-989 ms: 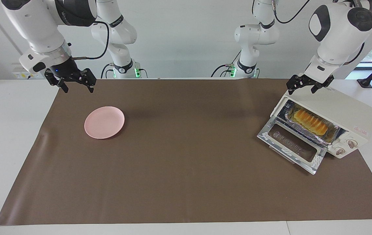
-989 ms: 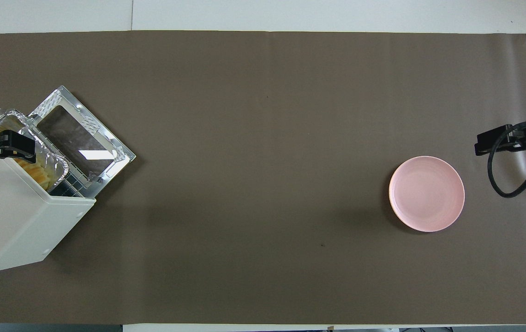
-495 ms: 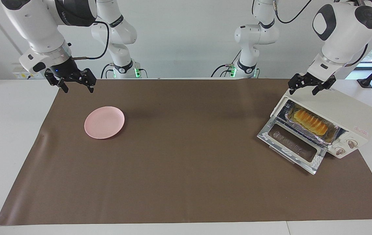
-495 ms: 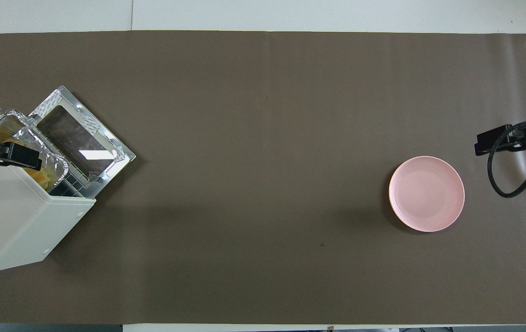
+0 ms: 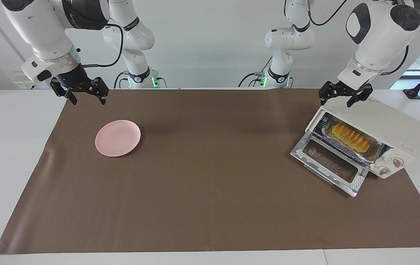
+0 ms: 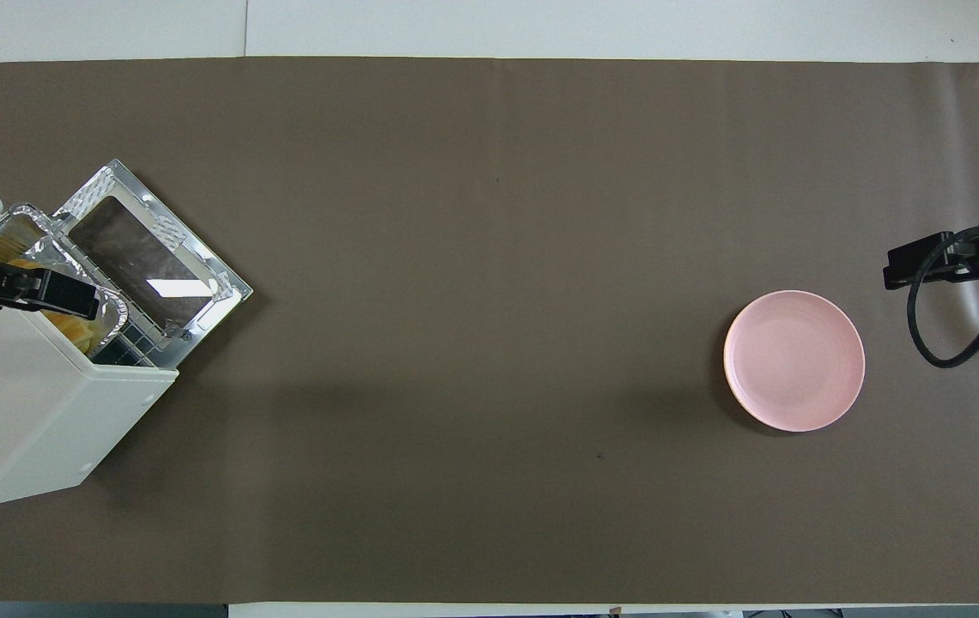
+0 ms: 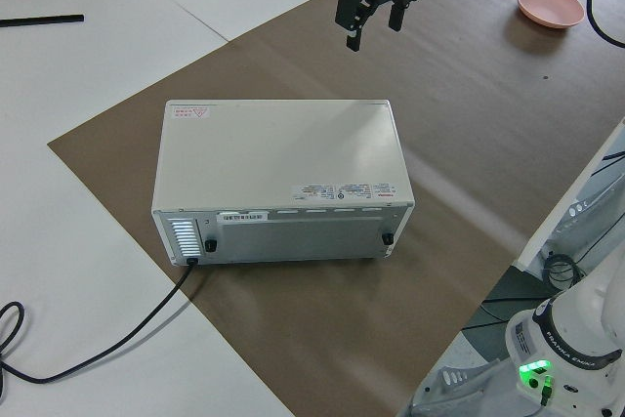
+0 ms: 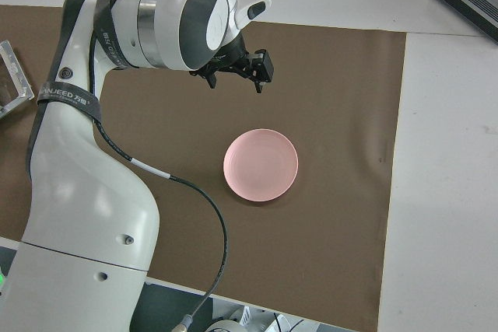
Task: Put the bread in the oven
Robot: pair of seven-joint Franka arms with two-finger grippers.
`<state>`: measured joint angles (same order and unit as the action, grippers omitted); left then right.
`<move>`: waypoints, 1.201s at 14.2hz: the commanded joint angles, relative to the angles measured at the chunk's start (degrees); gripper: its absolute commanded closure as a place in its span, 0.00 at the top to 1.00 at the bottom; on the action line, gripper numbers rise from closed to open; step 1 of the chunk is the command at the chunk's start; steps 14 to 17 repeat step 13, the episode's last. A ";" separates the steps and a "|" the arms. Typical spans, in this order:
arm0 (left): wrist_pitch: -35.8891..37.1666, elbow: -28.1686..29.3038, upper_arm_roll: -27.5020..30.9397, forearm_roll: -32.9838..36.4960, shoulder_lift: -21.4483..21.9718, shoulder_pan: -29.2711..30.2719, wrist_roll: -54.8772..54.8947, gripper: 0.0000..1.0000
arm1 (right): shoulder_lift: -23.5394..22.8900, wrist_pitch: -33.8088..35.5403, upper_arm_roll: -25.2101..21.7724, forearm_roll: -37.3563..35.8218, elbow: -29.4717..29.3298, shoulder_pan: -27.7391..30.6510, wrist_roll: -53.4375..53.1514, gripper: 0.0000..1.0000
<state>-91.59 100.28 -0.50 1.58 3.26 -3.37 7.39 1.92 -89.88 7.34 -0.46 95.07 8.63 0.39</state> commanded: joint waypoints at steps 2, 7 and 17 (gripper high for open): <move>0.96 -2.01 -1.26 -0.87 0.43 1.44 1.31 1.00 | 0.89 0.23 0.66 -0.50 0.73 0.86 1.46 1.00; 0.80 -1.93 -2.23 -1.22 0.69 1.44 1.31 1.00 | 0.89 0.23 0.66 -0.50 0.73 0.86 1.46 1.00; 0.09 -1.93 -2.14 -2.10 0.69 1.44 0.87 1.00 | 0.89 0.23 0.66 -0.50 0.73 0.86 1.46 1.00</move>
